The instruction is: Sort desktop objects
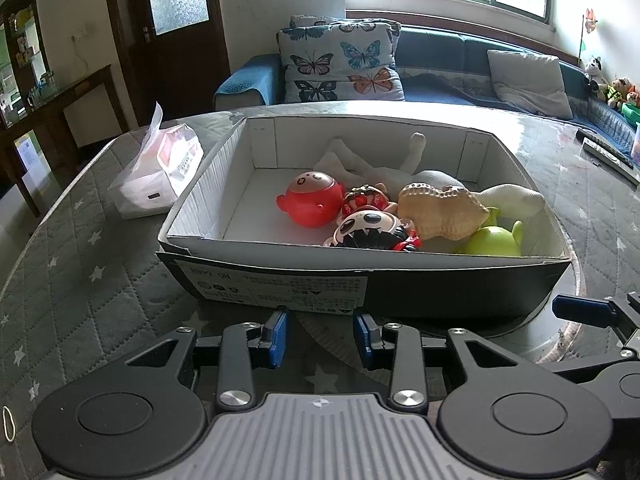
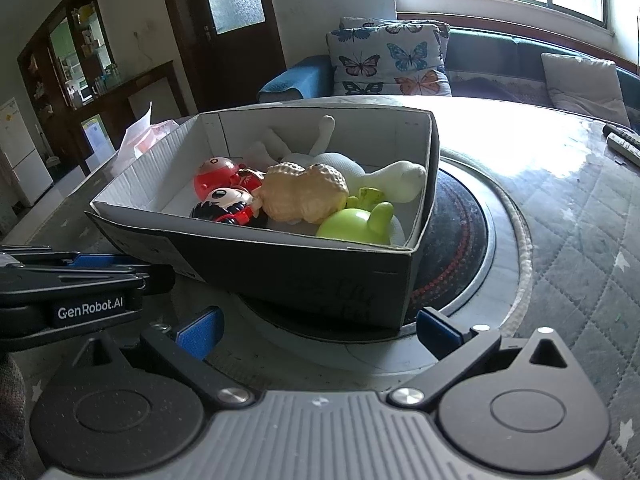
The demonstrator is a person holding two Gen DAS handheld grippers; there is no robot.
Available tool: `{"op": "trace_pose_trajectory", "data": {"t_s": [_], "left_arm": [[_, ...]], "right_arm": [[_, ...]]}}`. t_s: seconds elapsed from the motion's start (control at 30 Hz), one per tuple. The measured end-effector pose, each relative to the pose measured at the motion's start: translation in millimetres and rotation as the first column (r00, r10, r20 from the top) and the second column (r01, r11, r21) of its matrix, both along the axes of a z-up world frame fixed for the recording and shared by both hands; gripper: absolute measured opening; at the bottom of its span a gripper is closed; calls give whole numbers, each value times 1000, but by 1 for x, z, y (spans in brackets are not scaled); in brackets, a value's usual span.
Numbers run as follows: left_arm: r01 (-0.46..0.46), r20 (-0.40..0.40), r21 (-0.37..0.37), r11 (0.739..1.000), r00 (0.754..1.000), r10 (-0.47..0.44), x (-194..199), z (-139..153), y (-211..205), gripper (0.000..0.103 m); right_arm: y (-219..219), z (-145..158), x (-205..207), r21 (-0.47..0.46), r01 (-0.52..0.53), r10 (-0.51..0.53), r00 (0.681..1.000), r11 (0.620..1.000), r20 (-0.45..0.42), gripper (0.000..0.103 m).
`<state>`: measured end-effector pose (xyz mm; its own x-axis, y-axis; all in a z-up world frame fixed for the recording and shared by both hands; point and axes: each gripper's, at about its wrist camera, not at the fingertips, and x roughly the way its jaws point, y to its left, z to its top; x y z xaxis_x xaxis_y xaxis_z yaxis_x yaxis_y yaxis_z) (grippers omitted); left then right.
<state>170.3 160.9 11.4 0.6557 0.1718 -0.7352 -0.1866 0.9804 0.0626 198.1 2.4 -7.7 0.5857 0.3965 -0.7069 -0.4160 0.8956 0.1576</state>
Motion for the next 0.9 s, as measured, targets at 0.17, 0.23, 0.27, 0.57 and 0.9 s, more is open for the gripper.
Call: {"op": "trace_pose_trajectory", "data": {"t_s": [0.17,0.23,0.27,0.57,0.9], "left_arm": [[1,0,-3,1000,1000,-1,0,0,-1,37],[2,0,-4,1000,1000,-2,0,0,-1,37],[2,0,-5,1000,1000,-2,0,0,-1,37],[4,-1,-9,1000,1000,-4,0,0,-2,37],[5,-2,-9,1000,1000,-5,0,0,-2,37]], "right_arm": [[0,0,0,1,0,0,1000,1000,-1,103],[0,0,0,1,1,-1,1000,1000,-1,103],[0,0,-1,2,1,-1,1000,1000,-1,103],[-1,1,-1,4,2,-2,1000,1000,1,103],[2,1,-2,3,0,0,1000,1000,-1,103]]}}
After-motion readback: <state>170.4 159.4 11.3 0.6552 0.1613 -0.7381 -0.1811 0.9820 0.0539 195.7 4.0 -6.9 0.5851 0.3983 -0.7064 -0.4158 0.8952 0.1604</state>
